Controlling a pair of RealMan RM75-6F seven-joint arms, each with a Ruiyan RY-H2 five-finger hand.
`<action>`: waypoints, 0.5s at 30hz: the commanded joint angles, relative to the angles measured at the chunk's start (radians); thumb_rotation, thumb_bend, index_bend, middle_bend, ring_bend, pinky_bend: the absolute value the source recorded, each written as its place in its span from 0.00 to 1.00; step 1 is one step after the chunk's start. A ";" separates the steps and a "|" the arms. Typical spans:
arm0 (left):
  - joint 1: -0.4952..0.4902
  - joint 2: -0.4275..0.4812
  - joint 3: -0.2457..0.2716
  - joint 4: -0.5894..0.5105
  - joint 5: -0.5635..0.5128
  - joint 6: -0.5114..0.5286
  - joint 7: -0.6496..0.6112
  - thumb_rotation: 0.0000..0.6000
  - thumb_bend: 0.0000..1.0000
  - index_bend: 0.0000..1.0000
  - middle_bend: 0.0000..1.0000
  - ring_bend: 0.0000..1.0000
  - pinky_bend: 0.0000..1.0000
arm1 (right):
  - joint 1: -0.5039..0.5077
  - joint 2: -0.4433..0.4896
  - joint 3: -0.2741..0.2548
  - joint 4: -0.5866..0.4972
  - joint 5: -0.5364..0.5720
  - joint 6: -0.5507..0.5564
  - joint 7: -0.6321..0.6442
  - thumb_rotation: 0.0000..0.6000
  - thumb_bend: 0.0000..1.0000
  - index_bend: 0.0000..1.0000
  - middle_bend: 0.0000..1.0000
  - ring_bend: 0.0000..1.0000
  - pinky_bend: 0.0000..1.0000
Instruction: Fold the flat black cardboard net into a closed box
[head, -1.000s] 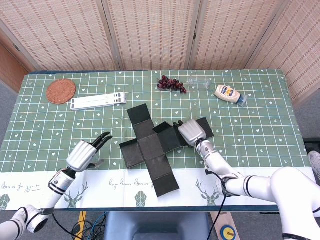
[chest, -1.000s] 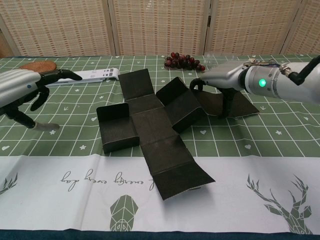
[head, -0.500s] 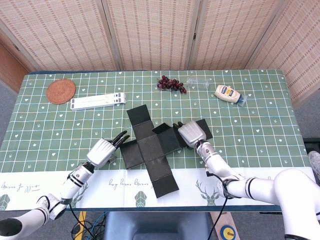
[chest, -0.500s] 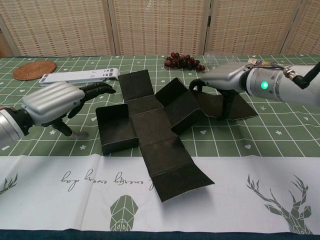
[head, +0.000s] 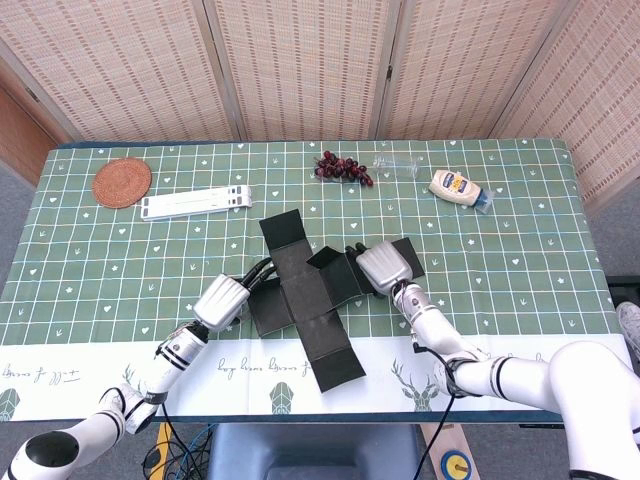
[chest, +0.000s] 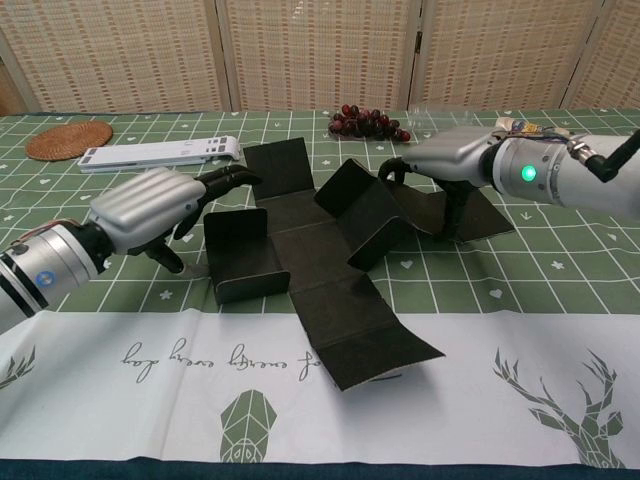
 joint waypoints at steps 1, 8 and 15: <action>-0.005 -0.010 0.001 0.008 -0.005 0.005 -0.004 1.00 0.17 0.08 0.07 0.70 0.91 | -0.003 -0.002 0.003 0.003 -0.004 -0.003 0.003 1.00 0.37 0.32 0.33 0.80 1.00; -0.018 -0.030 0.015 0.050 -0.013 -0.005 0.012 1.00 0.17 0.07 0.07 0.69 0.91 | -0.015 -0.007 0.010 0.015 -0.026 -0.012 0.017 1.00 0.37 0.32 0.34 0.80 1.00; -0.019 -0.035 0.018 0.080 -0.034 -0.018 0.021 1.00 0.17 0.07 0.07 0.69 0.91 | -0.025 -0.011 0.015 0.027 -0.044 -0.026 0.032 1.00 0.37 0.32 0.34 0.80 1.00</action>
